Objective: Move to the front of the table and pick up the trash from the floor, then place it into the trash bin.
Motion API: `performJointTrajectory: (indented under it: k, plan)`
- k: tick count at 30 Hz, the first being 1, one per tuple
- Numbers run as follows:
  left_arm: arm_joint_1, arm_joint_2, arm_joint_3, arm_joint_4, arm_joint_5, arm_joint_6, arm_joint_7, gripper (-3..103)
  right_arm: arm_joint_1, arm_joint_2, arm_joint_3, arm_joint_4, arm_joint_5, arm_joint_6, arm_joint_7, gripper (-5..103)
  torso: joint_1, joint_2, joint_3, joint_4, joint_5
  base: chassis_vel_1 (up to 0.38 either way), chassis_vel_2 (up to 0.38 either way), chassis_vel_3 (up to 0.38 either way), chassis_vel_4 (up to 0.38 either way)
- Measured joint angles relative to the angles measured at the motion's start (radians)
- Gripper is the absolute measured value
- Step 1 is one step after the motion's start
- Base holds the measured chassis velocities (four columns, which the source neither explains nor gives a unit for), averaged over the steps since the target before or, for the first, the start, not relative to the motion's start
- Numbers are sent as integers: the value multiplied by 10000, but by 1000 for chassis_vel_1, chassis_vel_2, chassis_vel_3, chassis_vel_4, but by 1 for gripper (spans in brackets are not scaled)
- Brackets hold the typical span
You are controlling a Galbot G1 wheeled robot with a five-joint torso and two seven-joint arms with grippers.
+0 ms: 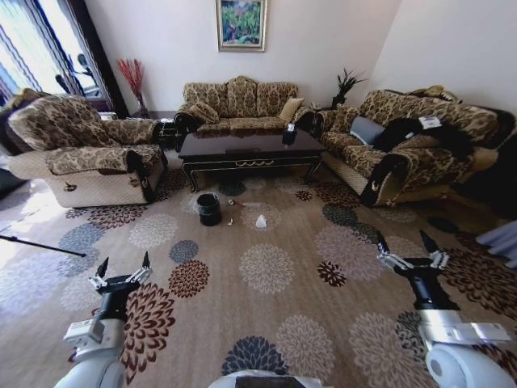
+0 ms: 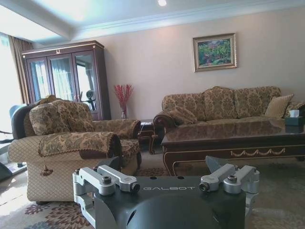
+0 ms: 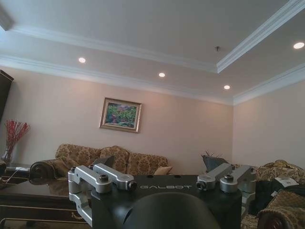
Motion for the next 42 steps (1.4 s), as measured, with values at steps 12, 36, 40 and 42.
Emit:
performJointTrajectory:
  k: [12, 36, 40, 42]
  plan:
    - [-47, 15, 9, 20, 23, -22, 193, 100, -29, 16, 38, -14, -9, -35, 58, 100, -281, -632, -349, 0, 0, 0, 0, 0, 0]
    - [-448, 463, -889, 140, -218, 18, 1038, 100, 319, -1456, 692, -1415, 545, -469, -13, 100, -751, -1730, -974, 2, 1, 0, 0, 0, 0]
    - [-319, 388, -552, 21, 39, 24, 1117, 100, 161, -1445, 304, -814, 729, -480, -484, 100, -807, -1857, -1050, 2, 0, 0, 0, 0, 0]
    - [-242, 395, -454, 18, 99, 21, 1143, 100, -48, -1585, 39, -406, 1105, -485, -931, 100, -844, -1945, -1103, -1, -2, 0, 0, 0, 0]
